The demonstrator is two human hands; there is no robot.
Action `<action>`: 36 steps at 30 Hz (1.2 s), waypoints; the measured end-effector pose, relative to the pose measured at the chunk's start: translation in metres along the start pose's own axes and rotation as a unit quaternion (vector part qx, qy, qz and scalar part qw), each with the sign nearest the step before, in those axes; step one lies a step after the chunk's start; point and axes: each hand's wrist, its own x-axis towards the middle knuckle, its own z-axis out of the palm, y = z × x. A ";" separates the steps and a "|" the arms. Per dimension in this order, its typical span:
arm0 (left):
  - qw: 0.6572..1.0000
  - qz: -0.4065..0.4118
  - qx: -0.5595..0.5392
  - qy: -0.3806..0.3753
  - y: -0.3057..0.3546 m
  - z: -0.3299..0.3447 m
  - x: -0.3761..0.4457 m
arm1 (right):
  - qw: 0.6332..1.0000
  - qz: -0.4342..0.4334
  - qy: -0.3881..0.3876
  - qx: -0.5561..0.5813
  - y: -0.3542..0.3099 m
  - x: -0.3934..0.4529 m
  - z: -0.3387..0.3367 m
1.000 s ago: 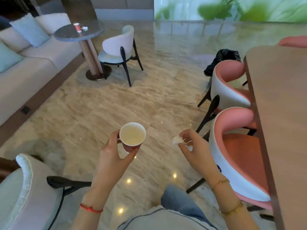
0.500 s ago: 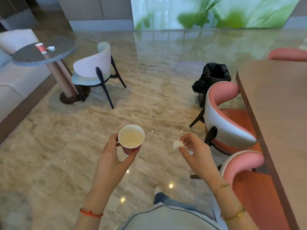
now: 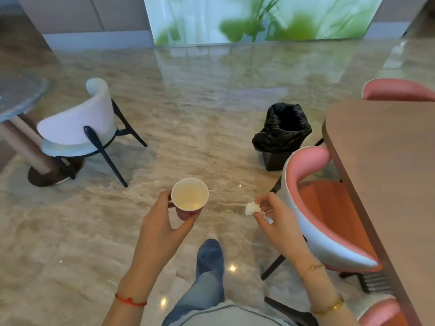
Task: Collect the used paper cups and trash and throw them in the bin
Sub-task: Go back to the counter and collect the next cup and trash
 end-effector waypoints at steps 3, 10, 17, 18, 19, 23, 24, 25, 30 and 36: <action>1.000 0.017 -0.008 -0.015 -0.008 0.023 0.083 | 0.999 0.021 0.026 0.005 0.012 0.072 -0.001; 0.996 0.071 -0.018 -0.060 0.009 0.077 0.285 | 0.996 0.044 0.072 -0.002 0.028 0.245 -0.030; 0.988 0.090 -0.025 -0.121 0.025 0.132 0.434 | 0.990 0.096 0.106 0.001 0.063 0.366 -0.054; 0.987 0.091 -0.026 -0.129 0.024 0.142 0.453 | 0.989 0.099 0.112 0.002 0.072 0.381 -0.056; 0.986 0.091 -0.027 -0.137 0.023 0.154 0.470 | 0.988 0.098 0.119 0.001 0.081 0.397 -0.059; 0.982 0.086 -0.035 -0.162 0.020 0.210 0.542 | 0.985 0.105 0.134 -0.007 0.125 0.466 -0.074; 0.982 0.086 -0.036 -0.167 0.021 0.225 0.560 | 0.984 0.110 0.137 -0.007 0.137 0.485 -0.079; 0.980 0.090 -0.037 -0.172 0.024 0.241 0.580 | 0.983 0.114 0.141 -0.010 0.149 0.505 -0.085; 0.972 0.096 -0.046 -0.209 0.048 0.321 0.684 | 0.978 0.135 0.156 -0.024 0.205 0.608 -0.129; 0.964 0.104 -0.023 -0.245 0.076 0.417 0.800 | 0.971 0.171 0.163 -0.039 0.263 0.715 -0.178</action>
